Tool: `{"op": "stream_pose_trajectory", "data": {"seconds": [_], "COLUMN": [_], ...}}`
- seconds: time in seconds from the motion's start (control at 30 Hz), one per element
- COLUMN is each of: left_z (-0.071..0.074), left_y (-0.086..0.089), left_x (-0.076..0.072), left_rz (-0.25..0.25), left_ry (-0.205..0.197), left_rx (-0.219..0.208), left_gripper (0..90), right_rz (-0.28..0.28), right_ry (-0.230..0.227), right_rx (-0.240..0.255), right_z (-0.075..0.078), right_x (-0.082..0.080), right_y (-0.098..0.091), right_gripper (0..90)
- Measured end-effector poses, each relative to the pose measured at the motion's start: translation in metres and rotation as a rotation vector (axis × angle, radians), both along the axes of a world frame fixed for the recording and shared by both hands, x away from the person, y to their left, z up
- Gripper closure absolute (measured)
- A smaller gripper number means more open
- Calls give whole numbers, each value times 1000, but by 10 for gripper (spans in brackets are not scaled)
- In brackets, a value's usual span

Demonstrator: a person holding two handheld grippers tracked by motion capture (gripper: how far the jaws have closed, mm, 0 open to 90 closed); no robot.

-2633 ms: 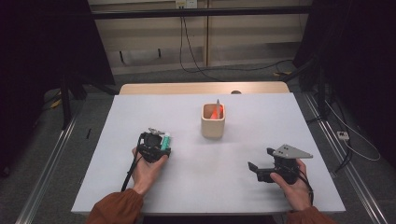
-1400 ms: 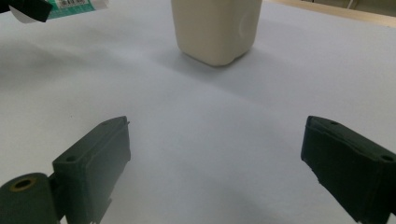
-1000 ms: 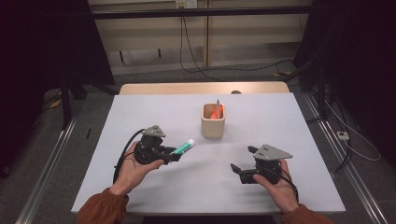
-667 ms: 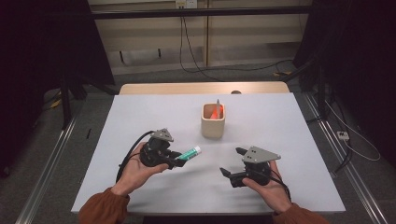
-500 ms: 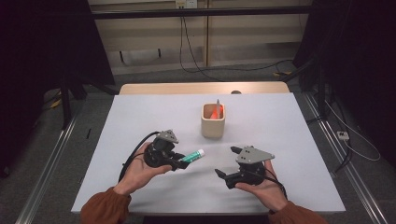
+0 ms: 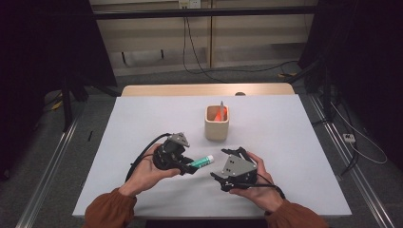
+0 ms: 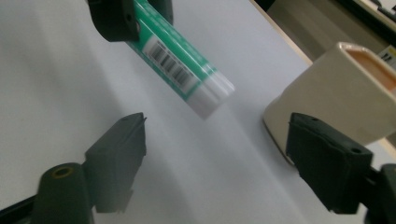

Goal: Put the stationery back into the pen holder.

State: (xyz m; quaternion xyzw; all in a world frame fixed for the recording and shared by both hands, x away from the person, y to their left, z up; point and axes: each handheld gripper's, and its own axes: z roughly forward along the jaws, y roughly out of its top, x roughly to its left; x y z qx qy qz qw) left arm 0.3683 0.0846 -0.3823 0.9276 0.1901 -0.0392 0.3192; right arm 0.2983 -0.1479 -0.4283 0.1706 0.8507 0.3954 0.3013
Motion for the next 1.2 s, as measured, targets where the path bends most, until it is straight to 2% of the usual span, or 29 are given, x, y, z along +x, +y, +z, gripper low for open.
{"op": "stream_pose_trajectory", "data": {"seconds": [0.03, 0.07, 0.17, 0.27, 0.37, 0.4, 0.43, 0.5, 0.63, 0.83, 1.03, 1.2], "left_z": [0, 0, 0, 1, 2, 2, 2, 1, 2, 2, 0, 0], "left_y": [-2, -4, -8, -11, -14, -15, -16, -19, -22, -26, -30, -31], "left_x": [0, 1, 3, 3, 3, 3, 4, 4, 5, 5, 3, 3], "left_rz": [5, 14, 10, 6, 5, 17, 2, 6, -2, -8, -11, 0], "left_ry": [7, 8, 12, 10, 14, 28, 23, 32, 41, 44, 50, 50], "left_rx": [-6, 6, 3, 12, 14, 5, 20, 15, 20, 24, 28, 20], "left_gripper": [657, 658, 657, 657, 657, 657, 657, 657, 657, 657, 657, 657], "right_rz": [8, 12, 35, 57, 56, 57, 59, 62, 84, 110, 126, 152], "right_ry": [-15, -37, -88, -103, -156, -174, -183, -229, -274, -312, -335, -330], "right_rx": [-14, -35, -77, -106, -163, -176, -185, -198, -252, -284, -293, -311], "right_z": [1, 2, 3, 2, -1, -1, -1, -1, -1, -4, -6, -6], "right_x": [0, -1, -3, -4, -6, -6, -7, -8, -8, -9, -11, -11], "right_y": [2, 4, 10, 15, 19, 20, 21, 21, 23, 28, 30, 30], "right_gripper": [232, 238, 267, 322, 338, 343, 351, 372, 409, 453, 477, 588]}}
